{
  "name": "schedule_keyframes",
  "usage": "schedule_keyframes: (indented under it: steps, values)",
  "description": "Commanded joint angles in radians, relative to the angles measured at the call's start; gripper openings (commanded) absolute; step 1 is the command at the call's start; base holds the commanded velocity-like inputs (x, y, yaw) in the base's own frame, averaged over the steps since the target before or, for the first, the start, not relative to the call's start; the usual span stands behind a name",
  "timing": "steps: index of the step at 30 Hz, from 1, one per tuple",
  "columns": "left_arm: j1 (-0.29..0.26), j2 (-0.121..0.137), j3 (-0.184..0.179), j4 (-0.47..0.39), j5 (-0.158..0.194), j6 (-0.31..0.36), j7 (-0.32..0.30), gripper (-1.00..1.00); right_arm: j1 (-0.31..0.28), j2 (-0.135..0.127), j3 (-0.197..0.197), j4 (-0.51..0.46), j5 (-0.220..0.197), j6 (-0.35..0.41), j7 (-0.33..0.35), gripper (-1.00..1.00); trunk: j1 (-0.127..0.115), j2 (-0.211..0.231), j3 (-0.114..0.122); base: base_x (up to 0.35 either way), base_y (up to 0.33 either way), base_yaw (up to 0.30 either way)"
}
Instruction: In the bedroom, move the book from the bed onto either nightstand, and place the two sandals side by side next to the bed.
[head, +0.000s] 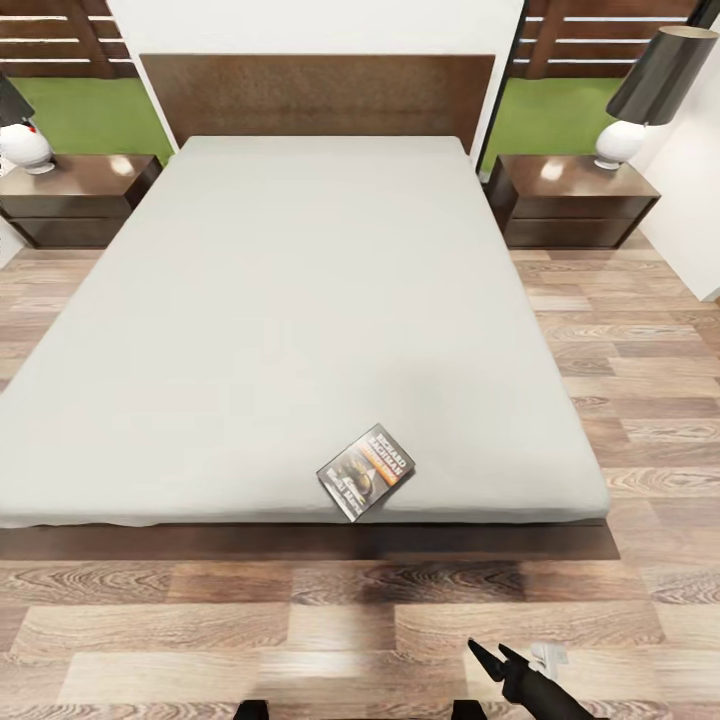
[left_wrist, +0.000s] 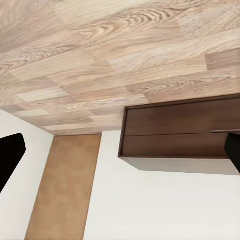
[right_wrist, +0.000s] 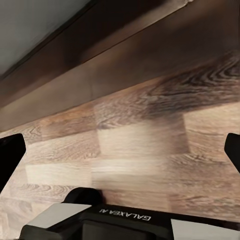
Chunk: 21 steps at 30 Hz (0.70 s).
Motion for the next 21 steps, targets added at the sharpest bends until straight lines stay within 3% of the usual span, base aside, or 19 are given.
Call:
schedule_keyframes:
  steps: [1, 21]
  values:
    - [0.000, 0.000, -0.009, 0.000, 0.010, -0.003, 0.002, 1.00, 0.000, 0.000, -0.007, 0.002, -0.009, -0.002, 0.006, 1.00, 0.000, 0.000, 0.000, -0.002, 0.167, 0.000]
    - [0.000, 0.000, -0.009, 0.000, 0.010, -0.002, 0.002, 1.00, 0.000, -0.018, -0.029, 0.004, -0.043, 0.002, 0.033, 1.00, 0.000, 0.000, 0.000, 0.000, 0.112, 0.000]
